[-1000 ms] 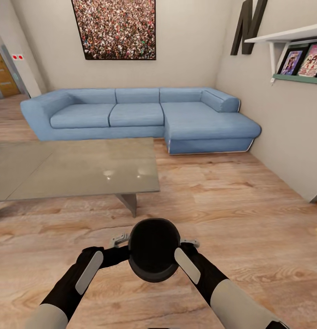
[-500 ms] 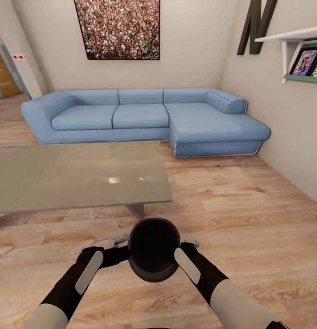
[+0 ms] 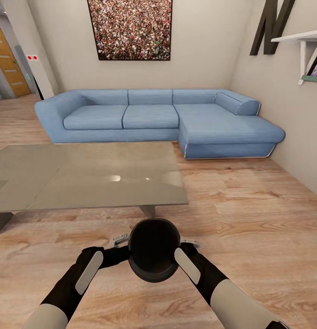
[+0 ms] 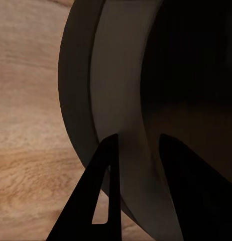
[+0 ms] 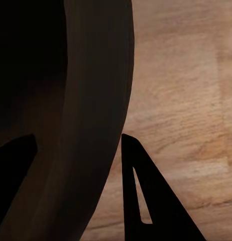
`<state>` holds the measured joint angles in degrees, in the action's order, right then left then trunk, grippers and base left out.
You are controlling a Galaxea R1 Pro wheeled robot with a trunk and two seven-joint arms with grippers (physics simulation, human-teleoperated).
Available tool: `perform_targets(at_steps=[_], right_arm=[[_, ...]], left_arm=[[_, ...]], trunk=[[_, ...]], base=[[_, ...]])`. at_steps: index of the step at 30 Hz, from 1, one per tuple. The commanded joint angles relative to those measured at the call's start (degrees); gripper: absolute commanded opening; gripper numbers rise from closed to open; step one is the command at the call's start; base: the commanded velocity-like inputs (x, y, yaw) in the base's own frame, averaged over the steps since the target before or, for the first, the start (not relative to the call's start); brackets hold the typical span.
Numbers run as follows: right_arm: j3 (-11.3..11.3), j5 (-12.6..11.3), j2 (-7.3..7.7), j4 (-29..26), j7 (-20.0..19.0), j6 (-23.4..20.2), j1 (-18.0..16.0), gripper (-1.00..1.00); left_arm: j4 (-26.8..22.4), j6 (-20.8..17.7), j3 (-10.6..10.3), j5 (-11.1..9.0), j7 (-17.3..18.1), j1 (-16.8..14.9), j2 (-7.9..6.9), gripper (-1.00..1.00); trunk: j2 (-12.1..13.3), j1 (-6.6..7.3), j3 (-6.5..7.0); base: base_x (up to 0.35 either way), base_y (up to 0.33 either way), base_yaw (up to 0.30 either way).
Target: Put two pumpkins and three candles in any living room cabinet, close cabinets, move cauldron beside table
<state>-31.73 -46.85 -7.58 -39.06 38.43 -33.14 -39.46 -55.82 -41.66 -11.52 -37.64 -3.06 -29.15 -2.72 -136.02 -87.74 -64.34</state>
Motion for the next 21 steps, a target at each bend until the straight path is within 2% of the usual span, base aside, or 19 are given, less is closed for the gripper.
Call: perform_targets(at_steps=[1, 18, 21], right_arm=[[-0.88, -1.49, 0.02, -0.66, 0.5, 0.71, -0.09, -1.0], [-0.88, -1.49, 0.02, -0.68, 0.5, 0.7, -0.09, -1.0], [-0.88, -1.49, 0.02, -0.69, 0.5, 0.72, -0.09, -1.0]], left_arm=[[0.02, -0.27, -0.17, 1.33, -0.45, -0.04, -0.11, -1.0], [0.01, -0.27, -0.18, 1.34, -0.47, -0.05, -0.18, -1.0], [0.01, -0.27, -0.17, 1.35, -0.47, -0.05, -0.18, -1.0]], trunk=[[-0.03, 0.01, -0.05], [-0.03, 0.01, -0.05], [-1.23, -0.65, -0.58]], base=[[0.044, 0.05, 0.0], [0.025, 0.003, 0.0], [0.0, 0.0, 0.0]])
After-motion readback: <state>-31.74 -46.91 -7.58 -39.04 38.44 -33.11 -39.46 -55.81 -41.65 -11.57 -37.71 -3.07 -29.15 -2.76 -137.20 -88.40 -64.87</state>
